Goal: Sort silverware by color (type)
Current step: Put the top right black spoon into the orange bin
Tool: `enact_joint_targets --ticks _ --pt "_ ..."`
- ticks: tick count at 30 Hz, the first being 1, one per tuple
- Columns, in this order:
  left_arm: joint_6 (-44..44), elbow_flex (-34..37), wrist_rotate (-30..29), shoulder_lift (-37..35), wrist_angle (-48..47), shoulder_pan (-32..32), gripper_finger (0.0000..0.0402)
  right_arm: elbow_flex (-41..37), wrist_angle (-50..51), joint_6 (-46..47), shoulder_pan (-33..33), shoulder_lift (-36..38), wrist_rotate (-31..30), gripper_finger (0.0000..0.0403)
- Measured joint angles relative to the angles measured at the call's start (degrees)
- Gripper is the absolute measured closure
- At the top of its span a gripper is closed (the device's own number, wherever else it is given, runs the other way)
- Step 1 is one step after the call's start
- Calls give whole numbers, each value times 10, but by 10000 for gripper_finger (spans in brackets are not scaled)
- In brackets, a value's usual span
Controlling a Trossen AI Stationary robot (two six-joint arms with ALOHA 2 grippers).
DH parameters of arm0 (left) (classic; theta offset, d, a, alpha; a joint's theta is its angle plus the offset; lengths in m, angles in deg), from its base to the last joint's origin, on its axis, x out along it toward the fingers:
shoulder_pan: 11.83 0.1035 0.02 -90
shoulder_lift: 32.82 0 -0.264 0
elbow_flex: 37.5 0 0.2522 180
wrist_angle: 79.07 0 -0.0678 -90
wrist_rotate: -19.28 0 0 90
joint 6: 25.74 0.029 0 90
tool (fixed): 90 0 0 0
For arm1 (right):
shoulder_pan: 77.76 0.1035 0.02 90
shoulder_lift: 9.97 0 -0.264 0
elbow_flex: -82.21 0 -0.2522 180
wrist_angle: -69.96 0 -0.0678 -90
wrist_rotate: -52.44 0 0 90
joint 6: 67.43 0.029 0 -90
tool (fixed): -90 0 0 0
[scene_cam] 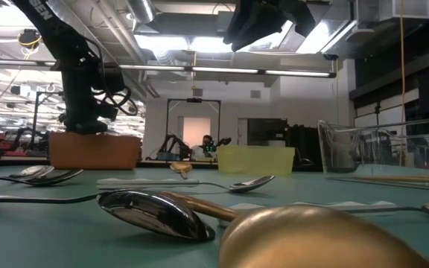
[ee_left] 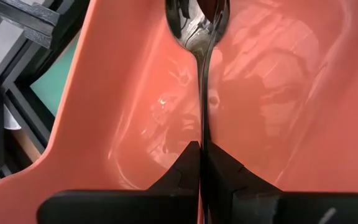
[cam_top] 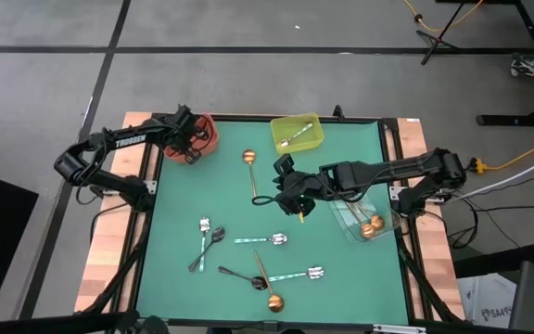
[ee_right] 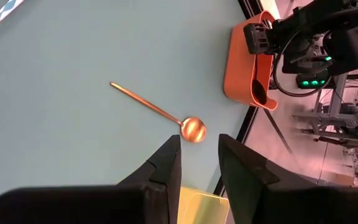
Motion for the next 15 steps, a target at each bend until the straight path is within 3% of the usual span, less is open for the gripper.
enact_joint_targets --ticks 15 --pt "0 0 -1 0 0 0 376 0 0 0 0 0 0 304"
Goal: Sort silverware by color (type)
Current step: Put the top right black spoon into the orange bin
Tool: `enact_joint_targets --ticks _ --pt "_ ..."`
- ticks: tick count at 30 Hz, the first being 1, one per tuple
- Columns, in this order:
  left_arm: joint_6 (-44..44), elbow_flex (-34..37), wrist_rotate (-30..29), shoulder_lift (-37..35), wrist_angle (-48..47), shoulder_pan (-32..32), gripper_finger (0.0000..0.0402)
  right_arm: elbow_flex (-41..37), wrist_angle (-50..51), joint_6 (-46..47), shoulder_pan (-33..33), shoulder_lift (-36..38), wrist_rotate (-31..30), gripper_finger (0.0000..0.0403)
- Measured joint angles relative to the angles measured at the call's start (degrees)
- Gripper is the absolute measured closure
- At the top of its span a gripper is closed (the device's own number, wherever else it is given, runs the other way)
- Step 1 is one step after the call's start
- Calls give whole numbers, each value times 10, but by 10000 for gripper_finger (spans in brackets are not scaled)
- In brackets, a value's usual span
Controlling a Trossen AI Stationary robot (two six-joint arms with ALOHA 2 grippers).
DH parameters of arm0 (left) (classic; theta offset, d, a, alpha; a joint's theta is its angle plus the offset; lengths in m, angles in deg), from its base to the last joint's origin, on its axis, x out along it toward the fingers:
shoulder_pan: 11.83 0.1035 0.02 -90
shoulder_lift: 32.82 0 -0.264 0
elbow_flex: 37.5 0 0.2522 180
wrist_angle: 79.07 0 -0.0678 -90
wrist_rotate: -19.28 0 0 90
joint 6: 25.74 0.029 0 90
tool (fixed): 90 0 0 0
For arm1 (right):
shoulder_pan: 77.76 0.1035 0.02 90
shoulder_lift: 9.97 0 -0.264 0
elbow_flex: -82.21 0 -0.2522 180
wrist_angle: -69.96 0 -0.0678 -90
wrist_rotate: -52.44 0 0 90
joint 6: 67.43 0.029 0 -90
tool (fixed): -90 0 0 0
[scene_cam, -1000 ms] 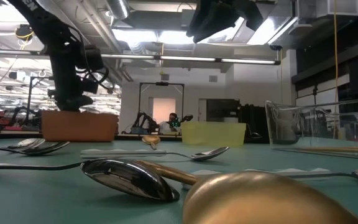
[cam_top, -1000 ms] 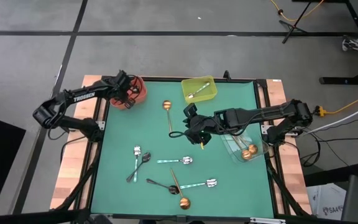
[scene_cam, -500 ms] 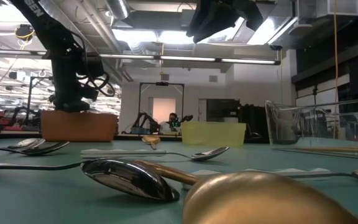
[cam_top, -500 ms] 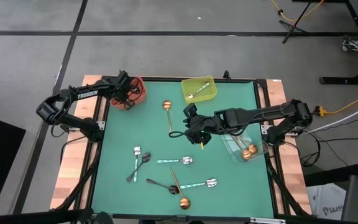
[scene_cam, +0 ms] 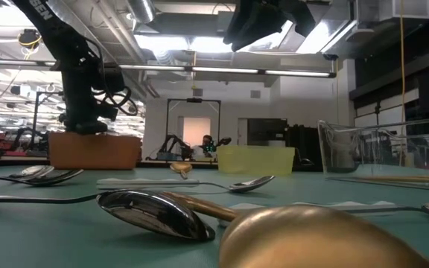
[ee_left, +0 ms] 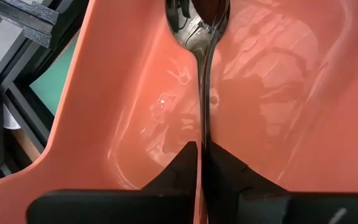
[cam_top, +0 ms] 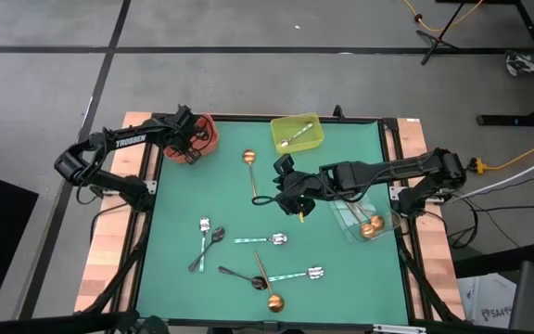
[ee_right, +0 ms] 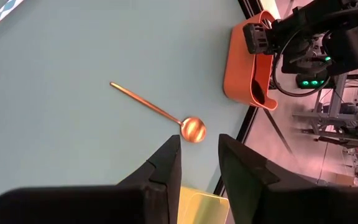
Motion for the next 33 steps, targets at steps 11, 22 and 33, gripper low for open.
enact_joint_targets --ticks 11,22,33 --pt "-1 0 0 0 0 0 352 0 0 0 0 0 0 304" --pt "-1 0 -1 0 0 0 309 0 0 0 0 0 0 303" --pt "-1 0 -1 0 0 0 292 0 0 0 0 0 0 303"
